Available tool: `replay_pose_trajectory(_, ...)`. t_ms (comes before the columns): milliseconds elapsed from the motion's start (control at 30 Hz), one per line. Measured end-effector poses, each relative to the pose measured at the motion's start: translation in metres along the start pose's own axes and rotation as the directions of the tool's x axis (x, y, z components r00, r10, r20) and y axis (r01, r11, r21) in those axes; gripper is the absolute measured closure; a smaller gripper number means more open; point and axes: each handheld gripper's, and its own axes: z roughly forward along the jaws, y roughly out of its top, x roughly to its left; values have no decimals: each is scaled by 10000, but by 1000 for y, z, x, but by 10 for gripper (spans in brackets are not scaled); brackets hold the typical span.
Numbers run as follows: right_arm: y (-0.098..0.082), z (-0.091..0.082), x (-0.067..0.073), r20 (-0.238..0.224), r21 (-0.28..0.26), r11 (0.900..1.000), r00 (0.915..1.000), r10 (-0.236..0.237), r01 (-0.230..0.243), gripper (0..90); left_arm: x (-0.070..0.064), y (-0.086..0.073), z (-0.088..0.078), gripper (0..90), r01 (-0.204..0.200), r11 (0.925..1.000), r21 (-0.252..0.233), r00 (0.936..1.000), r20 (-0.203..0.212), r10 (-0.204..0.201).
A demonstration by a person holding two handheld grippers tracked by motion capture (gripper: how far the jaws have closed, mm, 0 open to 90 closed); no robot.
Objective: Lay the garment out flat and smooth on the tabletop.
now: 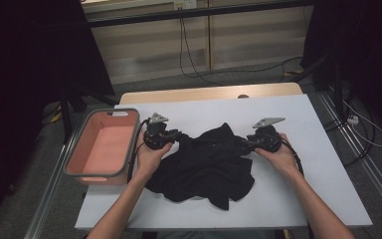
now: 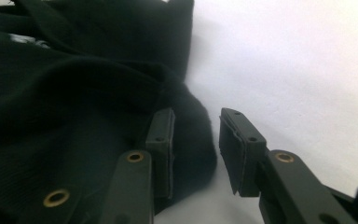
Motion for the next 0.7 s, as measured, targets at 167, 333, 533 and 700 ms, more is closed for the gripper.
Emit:
replay_pose_trajectory(167, 6, 3, -4, -56, -295, 9995, 9999, 92, -94, 685, 2, 0, 0, 722, 26, 10000, 12, 9999, 147, -26)
replay_pose_trajectory(333, 7, 14, -3, -238, -151, 9999, 9997, -37, 34, 662, 4, -5, 7, 640, 176, 9994, 290, 9998, 105, -179)
replay_pose_trajectory(533, 6, 18, -2, -804, -306, 9993, 9964, -250, 226, 767, 8, -13, 16, 563, 298, 9975, 640, 9995, 94, -305)
replay_pose_trajectory(700, 9, 16, 6, -546, -103, 9990, 9975, -442, 437, 860, 4, -13, 13, 503, 279, 9986, 459, 9990, 331, -295)
